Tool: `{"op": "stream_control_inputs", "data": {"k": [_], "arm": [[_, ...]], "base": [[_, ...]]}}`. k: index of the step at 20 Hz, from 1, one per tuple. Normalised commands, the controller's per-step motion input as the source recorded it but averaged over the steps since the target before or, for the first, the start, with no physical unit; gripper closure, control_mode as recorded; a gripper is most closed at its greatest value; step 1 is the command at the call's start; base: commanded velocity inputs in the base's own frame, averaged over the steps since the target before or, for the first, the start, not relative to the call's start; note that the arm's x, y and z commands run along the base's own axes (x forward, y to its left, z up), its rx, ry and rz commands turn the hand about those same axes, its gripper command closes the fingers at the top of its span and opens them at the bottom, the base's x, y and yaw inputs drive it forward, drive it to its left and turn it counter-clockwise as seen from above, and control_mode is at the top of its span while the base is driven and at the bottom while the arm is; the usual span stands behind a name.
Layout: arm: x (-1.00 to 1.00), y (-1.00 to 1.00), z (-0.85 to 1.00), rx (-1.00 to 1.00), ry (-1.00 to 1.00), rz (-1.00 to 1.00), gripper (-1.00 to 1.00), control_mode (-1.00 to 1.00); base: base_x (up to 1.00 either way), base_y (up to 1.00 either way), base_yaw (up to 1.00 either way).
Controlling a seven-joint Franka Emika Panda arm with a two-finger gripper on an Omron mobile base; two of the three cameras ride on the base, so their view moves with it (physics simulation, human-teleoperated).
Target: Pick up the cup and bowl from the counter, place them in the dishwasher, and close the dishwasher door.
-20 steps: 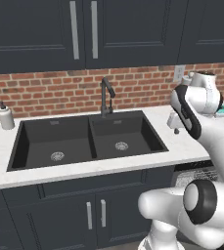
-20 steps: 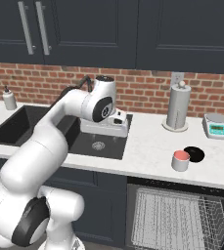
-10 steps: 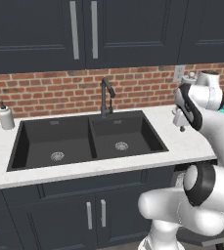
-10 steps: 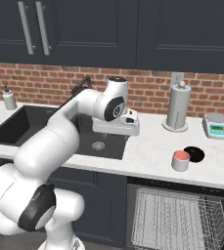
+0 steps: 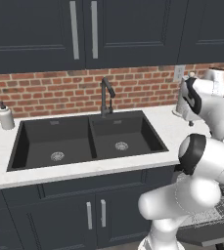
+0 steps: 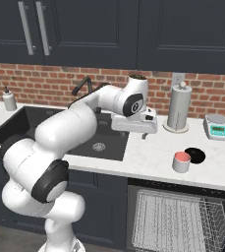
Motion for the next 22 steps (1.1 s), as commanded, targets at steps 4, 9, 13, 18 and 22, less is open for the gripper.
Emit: {"op": "stream_control_inputs", "data": {"k": [4, 9, 13, 18, 22], "arm": [[0.06, -0.33, -0.13, 0.00, 0.02, -0.03, -1.00, -1.00], [0.00, -0.23, -0.21, 0.00, 0.00, -0.04, -1.00, -1.00], [0.00, -0.29, -0.32, 0.00, 0.00, 0.00, -1.00, -1.00], [0.08, -0.32, -0.35, -0.02, 0.00, 0.00, -1.00, -1.00], [0.15, -0.34, -0.28, -0.03, -0.05, 0.00, -1.00, -1.00]], "base": [[0.00, 0.00, 0.00], [0.00, 0.00, 0.00], [0.00, 0.00, 0.00], [0.00, 0.00, 0.00], [0.00, 0.00, 0.00]]}}
